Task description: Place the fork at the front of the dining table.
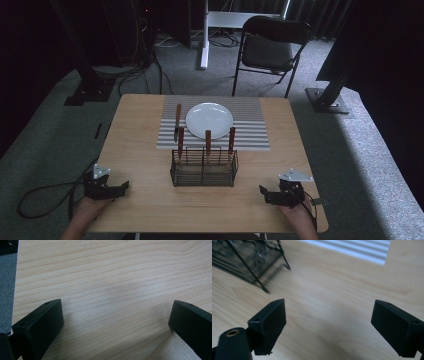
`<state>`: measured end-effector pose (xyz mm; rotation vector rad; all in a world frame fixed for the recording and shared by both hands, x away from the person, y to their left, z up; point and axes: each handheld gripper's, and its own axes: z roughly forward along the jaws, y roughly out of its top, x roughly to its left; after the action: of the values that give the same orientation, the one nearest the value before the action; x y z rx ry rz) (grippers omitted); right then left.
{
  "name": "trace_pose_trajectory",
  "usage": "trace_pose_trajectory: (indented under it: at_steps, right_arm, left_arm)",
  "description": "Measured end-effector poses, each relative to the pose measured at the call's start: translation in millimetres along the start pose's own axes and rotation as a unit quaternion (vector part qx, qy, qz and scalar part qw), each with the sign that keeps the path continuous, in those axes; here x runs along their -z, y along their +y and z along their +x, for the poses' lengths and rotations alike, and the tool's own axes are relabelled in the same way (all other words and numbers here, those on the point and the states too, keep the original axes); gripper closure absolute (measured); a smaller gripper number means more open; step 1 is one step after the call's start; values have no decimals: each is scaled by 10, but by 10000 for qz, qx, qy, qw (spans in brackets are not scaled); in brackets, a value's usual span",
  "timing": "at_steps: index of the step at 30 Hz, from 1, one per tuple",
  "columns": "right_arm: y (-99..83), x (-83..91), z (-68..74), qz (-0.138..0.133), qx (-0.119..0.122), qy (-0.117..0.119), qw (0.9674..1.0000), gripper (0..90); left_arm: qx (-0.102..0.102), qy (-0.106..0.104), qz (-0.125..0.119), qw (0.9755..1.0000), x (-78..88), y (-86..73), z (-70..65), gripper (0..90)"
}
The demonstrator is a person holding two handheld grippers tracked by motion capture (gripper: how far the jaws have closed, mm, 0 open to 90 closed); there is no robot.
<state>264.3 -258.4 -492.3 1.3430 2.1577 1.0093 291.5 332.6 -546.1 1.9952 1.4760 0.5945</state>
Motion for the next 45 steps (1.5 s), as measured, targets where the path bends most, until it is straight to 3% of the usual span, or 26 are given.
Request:
trace_pose_trajectory:
  at_steps: [8,23,30,45]
  right_arm:
    - [250,147,232,-354,138,145,9992,122]
    - [669,194,547,-792,459,453,9948,137]
    - [822,146,706,-879,622,512,9929,138]
    - [1087,43,995,-1183,640,556,9894,139]
  left_arm:
    - [1,0,0,10000,0,0,0,0]
    - [-1,0,1,10000,0,0,0,0]
    - [-2,0,1,10000,0,0,0,0]
    - [-3,0,-1,10000,0,0,0,0]
